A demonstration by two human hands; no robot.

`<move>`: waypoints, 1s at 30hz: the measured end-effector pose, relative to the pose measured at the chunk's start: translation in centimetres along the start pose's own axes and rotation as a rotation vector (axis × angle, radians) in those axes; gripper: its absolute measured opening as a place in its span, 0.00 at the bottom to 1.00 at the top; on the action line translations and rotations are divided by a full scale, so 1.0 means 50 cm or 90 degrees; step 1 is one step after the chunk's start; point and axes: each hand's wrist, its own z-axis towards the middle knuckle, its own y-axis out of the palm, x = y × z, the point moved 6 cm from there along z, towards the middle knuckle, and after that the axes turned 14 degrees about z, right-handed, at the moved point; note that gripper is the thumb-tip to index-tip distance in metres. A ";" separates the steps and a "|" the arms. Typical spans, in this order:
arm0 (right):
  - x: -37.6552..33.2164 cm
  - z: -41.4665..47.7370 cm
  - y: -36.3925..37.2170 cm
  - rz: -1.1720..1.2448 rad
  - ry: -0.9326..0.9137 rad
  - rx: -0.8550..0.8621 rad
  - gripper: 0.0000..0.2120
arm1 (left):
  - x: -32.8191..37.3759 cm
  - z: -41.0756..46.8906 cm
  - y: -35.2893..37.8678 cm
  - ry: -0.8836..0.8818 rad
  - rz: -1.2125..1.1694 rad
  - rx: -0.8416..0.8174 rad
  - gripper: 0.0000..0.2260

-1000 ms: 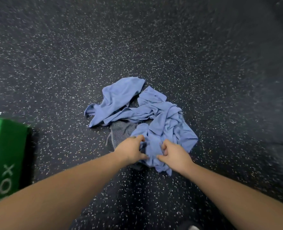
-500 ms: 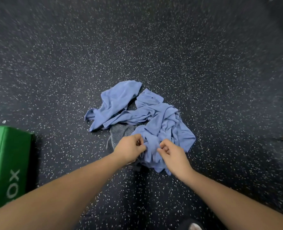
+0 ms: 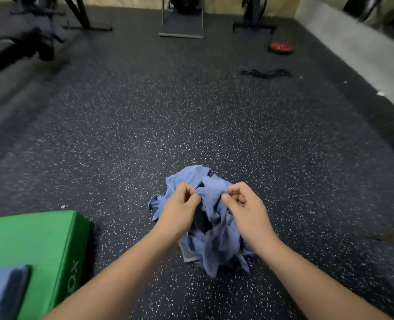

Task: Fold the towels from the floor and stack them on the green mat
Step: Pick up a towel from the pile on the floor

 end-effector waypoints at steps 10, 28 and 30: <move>-0.270 -0.095 0.047 0.251 0.003 0.044 0.03 | 0.113 -0.251 -0.164 0.074 -0.001 0.219 0.13; -0.300 -0.218 0.084 0.228 0.084 -0.037 0.08 | 0.118 -0.328 -0.140 0.192 0.040 0.066 0.03; -0.298 -0.223 0.095 0.358 0.158 -0.086 0.09 | 0.124 -0.340 -0.153 0.236 0.080 0.048 0.05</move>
